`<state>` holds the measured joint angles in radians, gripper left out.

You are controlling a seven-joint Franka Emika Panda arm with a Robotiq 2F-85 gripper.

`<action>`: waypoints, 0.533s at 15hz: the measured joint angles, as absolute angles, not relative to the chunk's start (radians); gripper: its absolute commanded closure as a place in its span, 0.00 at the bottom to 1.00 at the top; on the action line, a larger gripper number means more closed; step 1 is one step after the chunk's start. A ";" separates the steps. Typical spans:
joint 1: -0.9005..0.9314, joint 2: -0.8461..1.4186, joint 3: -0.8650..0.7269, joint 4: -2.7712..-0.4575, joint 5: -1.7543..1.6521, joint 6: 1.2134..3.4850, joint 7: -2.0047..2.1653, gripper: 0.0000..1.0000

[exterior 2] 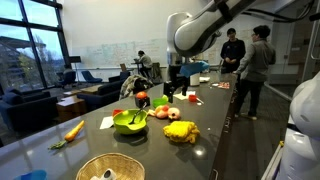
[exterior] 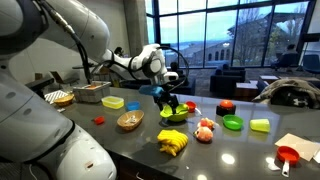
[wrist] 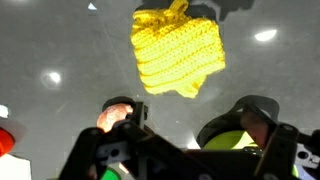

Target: Wipe the gray counter with the yellow cloth, slide the yellow cloth off the gray counter

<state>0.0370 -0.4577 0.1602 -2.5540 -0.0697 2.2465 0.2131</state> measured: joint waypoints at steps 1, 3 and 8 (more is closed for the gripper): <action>0.030 -0.432 0.147 -2.551 -0.070 2.272 0.195 0.00; 0.024 -0.384 0.126 -2.542 -0.070 2.313 0.167 0.00; 0.024 -0.298 0.105 -2.509 -0.070 2.348 0.149 0.00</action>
<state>0.0240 -0.2982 0.1050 -2.5090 -0.0698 2.3480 0.1493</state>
